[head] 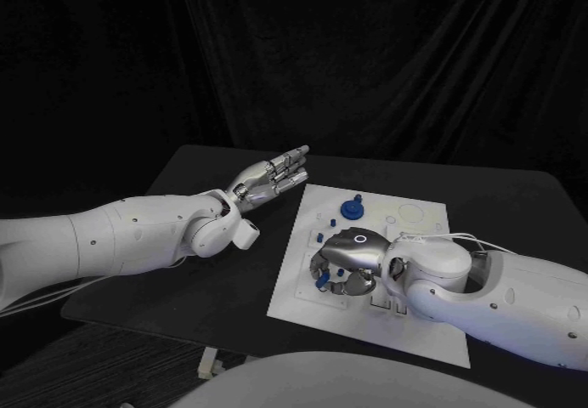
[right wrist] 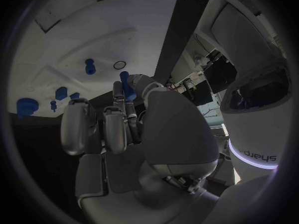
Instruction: Assemble the parts on the task board
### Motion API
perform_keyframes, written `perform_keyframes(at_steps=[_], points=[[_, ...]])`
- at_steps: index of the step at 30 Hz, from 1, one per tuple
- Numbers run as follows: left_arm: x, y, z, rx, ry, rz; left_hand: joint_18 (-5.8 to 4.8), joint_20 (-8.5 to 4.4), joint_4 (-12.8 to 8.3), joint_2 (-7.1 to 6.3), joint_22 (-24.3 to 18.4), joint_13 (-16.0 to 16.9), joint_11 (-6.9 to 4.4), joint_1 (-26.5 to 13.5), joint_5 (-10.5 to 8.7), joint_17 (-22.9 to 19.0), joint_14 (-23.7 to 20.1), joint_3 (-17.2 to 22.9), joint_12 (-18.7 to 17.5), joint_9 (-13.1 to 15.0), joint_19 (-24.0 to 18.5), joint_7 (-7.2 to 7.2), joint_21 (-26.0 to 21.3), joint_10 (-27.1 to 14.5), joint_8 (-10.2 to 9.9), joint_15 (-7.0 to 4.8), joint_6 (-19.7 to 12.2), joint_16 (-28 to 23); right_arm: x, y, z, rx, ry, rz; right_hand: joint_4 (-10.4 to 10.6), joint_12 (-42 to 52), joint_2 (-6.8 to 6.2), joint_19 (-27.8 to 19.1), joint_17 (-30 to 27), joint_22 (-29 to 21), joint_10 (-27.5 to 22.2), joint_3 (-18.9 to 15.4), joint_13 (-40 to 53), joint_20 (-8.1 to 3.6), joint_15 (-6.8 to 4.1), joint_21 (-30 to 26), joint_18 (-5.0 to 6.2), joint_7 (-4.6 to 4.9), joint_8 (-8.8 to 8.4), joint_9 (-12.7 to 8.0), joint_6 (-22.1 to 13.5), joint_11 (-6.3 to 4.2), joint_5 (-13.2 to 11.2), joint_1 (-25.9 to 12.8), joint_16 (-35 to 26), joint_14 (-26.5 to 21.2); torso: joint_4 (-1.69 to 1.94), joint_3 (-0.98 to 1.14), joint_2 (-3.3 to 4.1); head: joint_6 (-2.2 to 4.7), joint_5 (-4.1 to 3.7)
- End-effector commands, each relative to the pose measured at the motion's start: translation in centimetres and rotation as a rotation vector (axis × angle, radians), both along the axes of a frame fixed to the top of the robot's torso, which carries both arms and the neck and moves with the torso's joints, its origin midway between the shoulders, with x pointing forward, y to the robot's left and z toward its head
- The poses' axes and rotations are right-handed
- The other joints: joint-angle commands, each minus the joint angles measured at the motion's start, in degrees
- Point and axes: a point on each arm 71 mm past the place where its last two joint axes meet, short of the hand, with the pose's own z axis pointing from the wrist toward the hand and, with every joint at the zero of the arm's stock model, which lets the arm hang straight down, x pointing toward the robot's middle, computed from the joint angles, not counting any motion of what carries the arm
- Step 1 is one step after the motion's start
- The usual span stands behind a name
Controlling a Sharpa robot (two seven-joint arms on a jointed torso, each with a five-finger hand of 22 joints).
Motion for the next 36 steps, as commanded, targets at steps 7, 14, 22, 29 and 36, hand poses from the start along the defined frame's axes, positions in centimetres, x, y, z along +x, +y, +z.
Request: perform_keyframes(at_steps=[7,14,22,29,36], points=[[-0.13,-0.13,0.38,-0.046,-0.034,-0.014,1.17,0.53,-0.4,-0.12,-0.09,-0.05,0.48,1.12,0.92,-0.05,-0.13,0.26,-0.02,0.06,0.04,0.34,-0.2,0.1,0.19,0.5,0.0,-0.21,-0.2,0.11,-0.7,-0.035,0.007,0.006,-0.07,0.15,0.48,-0.52,-0.14,10.14,-0.27,0.36,0.12,0.12,0.1,-0.46,0.55,0.12,-0.38,-0.07,-0.39,0.03,-0.21,-0.15,-0.29,1.82,-0.03,-0.01,-0.04,0.0,0.1],[-0.11,-0.25,0.33,-0.047,-0.029,-0.02,1.21,0.7,-0.87,-0.1,-0.09,-0.06,0.65,2.47,2.42,-0.05,-0.13,0.63,-0.04,0.07,0.04,0.51,-0.2,0.1,0.19,0.64,0.06,-0.21,-0.22,0.05,-0.82,-0.038,0.01,0.003,-0.19,0.21,0.5,-0.56,-0.29,10.13,-0.26,0.48,0.16,0.14,0.11,-0.52,0.56,0.14,-0.43,-0.1,-0.44,0.03,-0.21,-0.06,-0.38,1.76,0.02,0.0,-0.02,0.0,-0.12],[-0.1,-0.28,0.29,-0.046,-0.024,-0.022,1.23,0.75,-1.1,-0.1,-0.09,-0.06,0.74,3.12,3.69,-0.05,-0.13,0.81,-0.04,0.07,0.04,0.63,-0.2,0.1,0.19,0.69,0.06,-0.21,-0.16,-0.11,-0.79,-0.032,0.004,-0.007,-0.26,0.26,0.53,-0.61,-0.35,10.1,-0.23,0.54,0.2,0.15,0.12,-0.61,0.58,0.16,-0.44,-0.11,-0.45,0.03,-0.19,-0.02,-0.42,1.72,-0.01,-0.01,0.01,0.0,-0.01],[-0.08,-0.3,0.27,-0.044,-0.022,-0.021,1.23,0.78,-1.39,-0.06,-0.09,-0.08,0.78,3.63,4.28,-0.05,-0.13,1.02,-0.1,0.09,0.04,0.76,-0.2,0.1,0.22,0.69,0.18,-0.21,-0.21,-0.32,-0.68,-0.025,-0.021,-0.008,-0.38,0.48,0.53,-0.63,-0.37,10.11,-0.07,0.62,0.34,0.16,0.11,-0.61,0.58,0.19,-0.42,-0.11,-0.35,0.01,-0.1,-0.04,-0.43,1.69,-0.02,0.0,0.0,0.0,0.03],[-0.05,-0.33,0.23,-0.039,-0.021,-0.018,1.25,0.8,-1.5,0.03,-0.09,-0.08,0.79,3.83,4.52,-0.05,-0.13,1.14,-0.1,0.11,0.04,0.8,-0.2,0.1,0.23,0.69,0.26,-0.21,-0.23,-0.36,-0.67,-0.03,-0.029,-0.008,-0.42,0.55,0.52,-0.64,-0.38,10.1,-0.01,0.64,0.39,0.17,0.1,-0.63,0.59,0.19,-0.42,-0.11,-0.32,-0.01,-0.08,-0.04,-0.44,1.68,0.01,0.0,-0.02,0.0,-0.18]])
